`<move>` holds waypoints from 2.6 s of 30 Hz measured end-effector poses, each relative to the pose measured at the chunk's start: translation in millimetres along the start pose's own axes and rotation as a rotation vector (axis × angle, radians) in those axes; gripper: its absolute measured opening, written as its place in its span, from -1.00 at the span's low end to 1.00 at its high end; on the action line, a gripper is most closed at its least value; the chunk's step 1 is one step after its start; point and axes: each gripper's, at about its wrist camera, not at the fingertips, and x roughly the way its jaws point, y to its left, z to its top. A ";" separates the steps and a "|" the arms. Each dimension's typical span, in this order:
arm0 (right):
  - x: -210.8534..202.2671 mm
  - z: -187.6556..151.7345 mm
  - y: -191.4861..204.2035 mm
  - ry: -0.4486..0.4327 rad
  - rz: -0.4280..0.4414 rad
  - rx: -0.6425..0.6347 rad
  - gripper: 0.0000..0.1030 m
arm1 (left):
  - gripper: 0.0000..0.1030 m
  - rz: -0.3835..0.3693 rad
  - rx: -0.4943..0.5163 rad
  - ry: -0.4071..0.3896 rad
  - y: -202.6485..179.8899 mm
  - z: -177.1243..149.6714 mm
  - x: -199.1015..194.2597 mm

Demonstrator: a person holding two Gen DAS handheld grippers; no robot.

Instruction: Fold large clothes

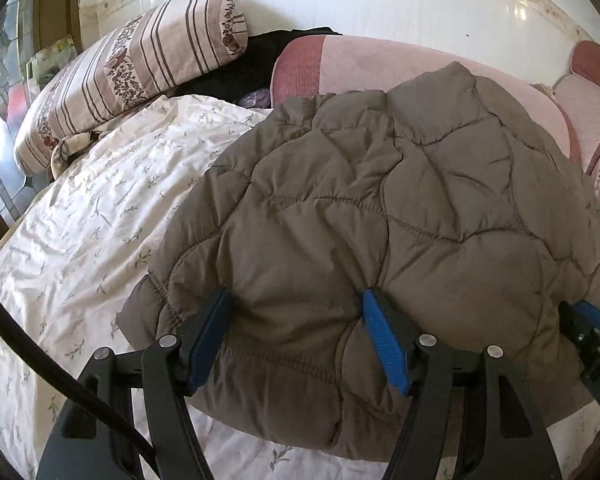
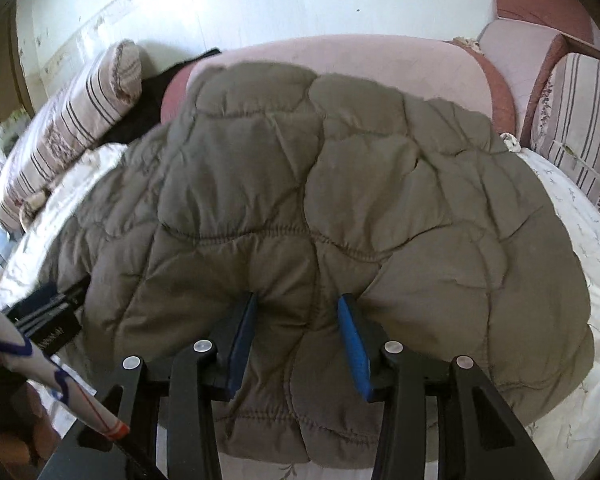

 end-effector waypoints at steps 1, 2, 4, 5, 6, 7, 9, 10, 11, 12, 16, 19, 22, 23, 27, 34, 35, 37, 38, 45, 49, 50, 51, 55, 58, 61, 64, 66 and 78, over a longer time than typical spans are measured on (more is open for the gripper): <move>3.4 -0.7 0.2 0.005 -0.004 -0.006 -0.10 | 0.31 0.000 0.001 0.001 -0.4 0.2 0.6; 5.1 -0.9 0.4 0.008 -0.007 -0.009 -0.10 | 0.31 -0.001 0.003 0.001 -0.6 0.1 1.2; 7.8 -1.6 -0.6 0.015 -0.009 -0.011 -0.10 | 0.31 -0.004 0.002 0.002 0.3 -0.3 2.5; 8.7 -1.7 -0.6 0.015 -0.009 -0.012 -0.10 | 0.31 -0.004 0.004 0.002 0.1 -0.7 2.8; 9.3 -1.5 -0.5 0.014 -0.008 -0.014 -0.10 | 0.31 -0.002 0.006 0.000 -0.1 -1.1 3.1; 9.4 -1.7 -0.9 0.013 -0.006 -0.015 -0.10 | 0.31 0.000 0.006 -0.001 0.3 -0.7 2.9; 7.6 -1.4 -2.2 0.013 0.000 -0.012 -0.10 | 0.31 0.000 0.006 -0.002 1.1 0.3 3.6; 4.4 -0.6 -3.4 0.009 0.007 -0.009 -0.10 | 0.31 -0.002 0.005 -0.002 0.6 0.0 4.2; 1.0 0.7 -2.8 0.007 0.016 -0.006 -0.10 | 0.31 -0.006 0.003 -0.001 1.0 0.3 4.6; -4.1 1.8 -4.9 0.004 0.030 -0.003 -0.10 | 0.31 -0.009 0.002 -0.001 1.5 0.8 4.4; -33.7 11.6 -25.2 -0.068 0.051 0.051 -0.10 | 0.32 -0.007 0.002 -0.003 1.1 1.6 4.5; -40.1 16.9 -52.6 -0.083 -0.042 0.122 -0.12 | 0.32 -0.005 0.003 -0.005 1.6 1.6 4.3; -30.0 11.5 -96.7 -0.021 -0.187 0.260 -0.28 | 0.33 -0.005 0.004 -0.006 1.2 1.6 4.8; -26.5 8.5 -106.5 -0.002 -0.206 0.294 -0.33 | 0.33 -0.005 0.004 -0.006 1.2 1.4 4.7; -10.8 1.9 -122.3 0.060 -0.185 0.350 -0.34 | 0.33 -0.004 0.007 -0.007 1.1 1.8 4.8; -19.8 5.6 -144.4 0.057 -0.058 0.427 -0.34 | 0.33 -0.028 -0.027 -0.008 7.2 8.7 -2.1; -29.9 6.1 -148.4 0.036 -0.037 0.446 -0.34 | 0.33 -0.033 -0.043 -0.013 10.8 10.6 -5.2; -44.7 6.1 -154.5 0.007 -0.048 0.454 -0.34 | 0.33 -0.025 -0.081 -0.034 22.2 14.4 -13.7; -52.6 4.0 -160.6 -0.005 -0.068 0.462 -0.34 | 0.33 -0.011 -0.098 -0.045 27.9 15.6 -16.7; -34.1 -15.3 -188.1 0.112 -0.033 0.527 -0.37 | 0.37 0.035 -0.058 0.076 38.6 12.4 16.3; -50.0 -8.6 -194.1 0.071 0.011 0.518 -0.34 | 0.37 -0.021 -0.095 0.070 52.6 17.2 7.0; -57.0 -7.2 -195.8 0.049 0.014 0.516 -0.22 | 0.37 -0.034 -0.122 0.069 61.2 19.5 2.9; -66.9 -6.7 -199.2 0.026 -0.013 0.517 -0.08 | 0.37 -0.042 -0.142 0.069 67.8 21.0 -0.3; -78.3 -18.4 -216.3 0.019 -0.050 0.570 0.19 | 0.49 -0.086 -0.246 0.099 107.2 24.3 -7.2; -79.7 -37.0 -232.7 0.052 -0.023 0.645 0.19 | 0.51 -0.143 -0.363 0.169 137.5 18.8 1.4; -73.9 -51.7 -246.5 0.077 0.024 0.739 0.34 | 0.52 -0.291 -0.539 0.253 161.5 6.3 14.1; -66.7 -61.9 -253.1 0.091 0.102 0.834 0.40 | 0.52 -0.399 -0.661 0.309 169.4 -4.9 25.6; -63.0 -65.3 -251.5 0.098 0.136 0.855 0.45 | 0.52 -0.416 -0.677 0.310 165.5 -7.1 27.6; -26.4 -69.2 -238.5 0.077 0.189 0.916 0.71 | 0.78 -0.444 -0.725 0.265 150.9 -5.1 54.8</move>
